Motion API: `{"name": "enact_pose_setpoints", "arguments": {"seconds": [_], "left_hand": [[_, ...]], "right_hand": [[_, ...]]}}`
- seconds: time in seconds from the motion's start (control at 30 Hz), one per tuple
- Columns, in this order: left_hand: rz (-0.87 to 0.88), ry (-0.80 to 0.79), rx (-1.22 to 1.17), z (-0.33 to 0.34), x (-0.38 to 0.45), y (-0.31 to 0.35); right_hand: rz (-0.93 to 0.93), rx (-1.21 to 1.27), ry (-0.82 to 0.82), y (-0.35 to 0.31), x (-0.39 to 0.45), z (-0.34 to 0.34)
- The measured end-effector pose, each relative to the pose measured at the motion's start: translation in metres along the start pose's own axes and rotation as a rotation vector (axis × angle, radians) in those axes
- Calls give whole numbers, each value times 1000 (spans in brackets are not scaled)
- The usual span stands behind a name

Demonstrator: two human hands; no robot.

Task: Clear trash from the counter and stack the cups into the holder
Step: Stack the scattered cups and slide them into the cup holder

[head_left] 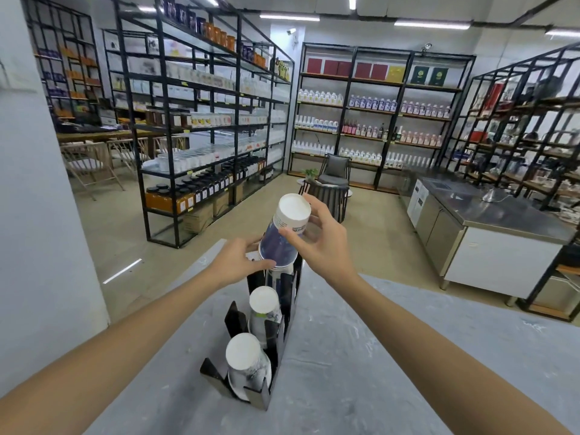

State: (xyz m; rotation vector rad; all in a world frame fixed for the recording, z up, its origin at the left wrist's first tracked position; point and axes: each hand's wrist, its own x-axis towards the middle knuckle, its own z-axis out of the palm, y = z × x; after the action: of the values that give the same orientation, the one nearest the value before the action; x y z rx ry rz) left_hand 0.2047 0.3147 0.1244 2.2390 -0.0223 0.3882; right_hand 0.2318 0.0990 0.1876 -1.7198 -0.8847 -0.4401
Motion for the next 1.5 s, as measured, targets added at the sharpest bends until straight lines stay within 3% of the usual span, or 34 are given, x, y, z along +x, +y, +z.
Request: {"name": "enact_pose_setpoints", "arguments": {"seconds": [0.33, 0.53, 0.83, 1.07, 1.5], "left_hand": [[-47, -175, 13, 11, 6, -30], [42, -95, -88, 10, 4, -34], [234, -90, 131, 4, 6, -30], [328, -34, 442, 7, 6, -31], [328, -62, 553, 6, 1, -29]], "right_hand": [[88, -102, 2, 28, -11, 26], [143, -95, -30, 54, -26, 38], [86, -423, -181, 77, -38, 44], [-3, -702, -180, 80, -39, 48], [31, -794, -124, 74, -44, 54]]}}
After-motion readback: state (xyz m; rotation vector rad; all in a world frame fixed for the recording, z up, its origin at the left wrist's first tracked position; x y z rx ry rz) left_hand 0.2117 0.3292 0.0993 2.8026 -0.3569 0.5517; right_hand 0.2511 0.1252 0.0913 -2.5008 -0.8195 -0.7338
